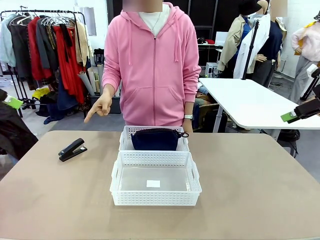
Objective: Distribute items into two baskets.
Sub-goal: Pick up the Stapler that the person points to.
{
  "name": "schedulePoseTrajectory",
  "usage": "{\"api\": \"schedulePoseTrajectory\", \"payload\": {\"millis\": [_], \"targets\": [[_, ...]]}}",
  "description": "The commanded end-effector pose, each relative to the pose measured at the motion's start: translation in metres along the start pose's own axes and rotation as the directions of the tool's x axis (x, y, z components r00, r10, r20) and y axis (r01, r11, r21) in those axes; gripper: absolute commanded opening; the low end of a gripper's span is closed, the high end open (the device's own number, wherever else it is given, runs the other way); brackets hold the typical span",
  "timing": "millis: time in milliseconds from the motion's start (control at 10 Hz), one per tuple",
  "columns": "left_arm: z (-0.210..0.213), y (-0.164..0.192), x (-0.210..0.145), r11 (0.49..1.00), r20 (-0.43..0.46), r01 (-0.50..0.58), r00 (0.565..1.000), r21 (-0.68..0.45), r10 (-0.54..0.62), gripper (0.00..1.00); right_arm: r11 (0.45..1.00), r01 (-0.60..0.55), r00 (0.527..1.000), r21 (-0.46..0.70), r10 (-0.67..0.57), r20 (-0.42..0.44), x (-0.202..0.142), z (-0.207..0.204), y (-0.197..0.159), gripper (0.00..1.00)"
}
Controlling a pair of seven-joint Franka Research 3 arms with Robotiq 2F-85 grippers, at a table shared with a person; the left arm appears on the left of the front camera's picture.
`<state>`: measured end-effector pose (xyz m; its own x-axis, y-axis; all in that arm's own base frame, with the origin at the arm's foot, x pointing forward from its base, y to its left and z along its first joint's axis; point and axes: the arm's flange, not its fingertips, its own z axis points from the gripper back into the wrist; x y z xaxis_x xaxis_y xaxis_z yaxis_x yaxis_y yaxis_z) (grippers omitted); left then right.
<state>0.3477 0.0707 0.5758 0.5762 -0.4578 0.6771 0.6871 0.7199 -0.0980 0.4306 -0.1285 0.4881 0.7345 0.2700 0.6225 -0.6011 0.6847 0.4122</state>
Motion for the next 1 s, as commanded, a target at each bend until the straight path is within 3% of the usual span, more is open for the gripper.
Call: {"api": "schedulePoseTrajectory", "payload": {"millis": [0,400,900], "targets": [[-0.012,0.033,0.026,1.0,-0.069,0.019,0.997,-0.022,-0.021,1.0,1.0,0.001,1.0,-0.003,-0.001,-0.002,0.001,0.001,0.0,1.0],[-0.057,0.086,0.065,0.999,-0.191,0.039,0.981,0.016,-0.035,1.0,1.0,0.001,1.0,-0.003,-0.001,-0.002,0.001,0.001,0.0,1.0],[-0.119,0.12,0.09,0.994,-0.289,0.11,0.952,-0.001,-0.106,1.0,1.0,0.001,1.0,-0.003,-0.001,-0.002,0.001,0.001,0.0,1.0]]}}
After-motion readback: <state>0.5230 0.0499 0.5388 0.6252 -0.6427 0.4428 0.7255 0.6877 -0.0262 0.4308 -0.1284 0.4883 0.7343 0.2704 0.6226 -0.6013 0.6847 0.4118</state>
